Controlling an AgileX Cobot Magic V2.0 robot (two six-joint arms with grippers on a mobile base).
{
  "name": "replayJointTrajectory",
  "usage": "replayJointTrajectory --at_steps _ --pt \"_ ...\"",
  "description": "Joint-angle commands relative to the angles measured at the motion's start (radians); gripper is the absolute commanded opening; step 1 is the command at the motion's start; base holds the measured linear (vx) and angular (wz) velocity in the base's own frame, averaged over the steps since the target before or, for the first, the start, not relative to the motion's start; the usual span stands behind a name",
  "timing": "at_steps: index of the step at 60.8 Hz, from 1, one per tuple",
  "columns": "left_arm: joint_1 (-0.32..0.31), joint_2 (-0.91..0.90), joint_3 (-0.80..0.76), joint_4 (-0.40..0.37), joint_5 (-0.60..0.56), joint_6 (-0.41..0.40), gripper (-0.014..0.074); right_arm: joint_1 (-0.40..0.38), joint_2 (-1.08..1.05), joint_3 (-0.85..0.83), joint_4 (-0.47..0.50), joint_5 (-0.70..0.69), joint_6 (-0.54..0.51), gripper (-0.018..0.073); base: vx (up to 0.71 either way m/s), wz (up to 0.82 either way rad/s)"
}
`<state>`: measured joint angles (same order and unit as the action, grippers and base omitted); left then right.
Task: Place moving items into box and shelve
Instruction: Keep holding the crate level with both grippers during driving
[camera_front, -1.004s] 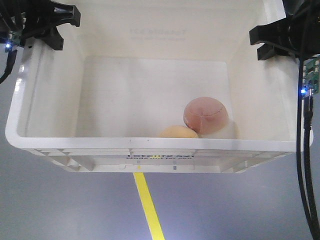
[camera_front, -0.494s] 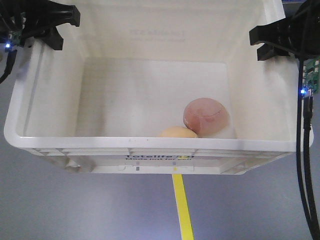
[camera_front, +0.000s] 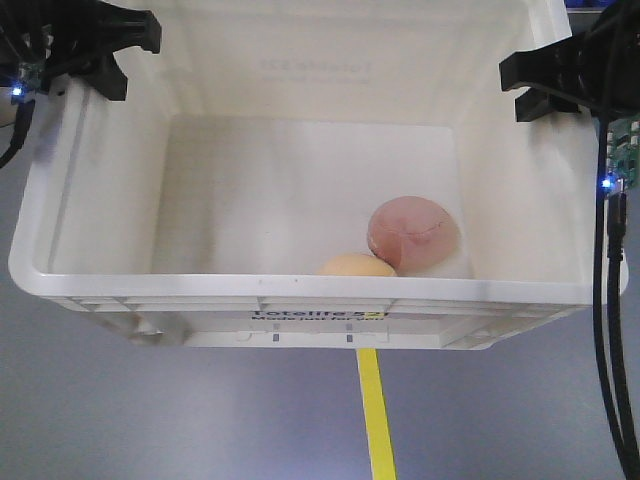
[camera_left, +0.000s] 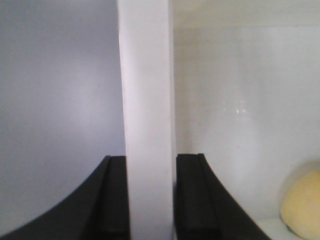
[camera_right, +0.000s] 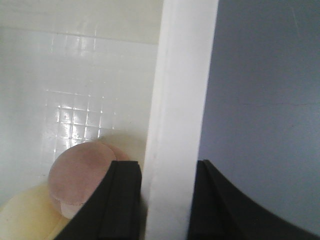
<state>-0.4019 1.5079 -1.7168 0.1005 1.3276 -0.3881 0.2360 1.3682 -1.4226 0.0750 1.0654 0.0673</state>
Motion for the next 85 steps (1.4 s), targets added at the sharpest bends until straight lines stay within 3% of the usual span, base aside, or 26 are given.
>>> replayJointTrajectory --at_steps 1,51,85 --pt "-0.012 -0.05 -0.041 -0.078 -0.075 -0.001 -0.0003 0.011 -0.041 -0.047 0.084 -0.132 -0.008 -0.0006 0.02 0.01" --pt "-0.012 -0.05 -0.041 -0.078 -0.075 -0.001 -0.0003 0.011 -0.041 -0.047 0.085 -0.132 -0.008 -0.0006 0.04 0.05" --pt "-0.012 -0.05 -0.041 -0.078 -0.075 -0.001 -0.0003 0.011 -0.041 -0.047 0.085 -0.131 -0.008 -0.0006 0.25 0.01"
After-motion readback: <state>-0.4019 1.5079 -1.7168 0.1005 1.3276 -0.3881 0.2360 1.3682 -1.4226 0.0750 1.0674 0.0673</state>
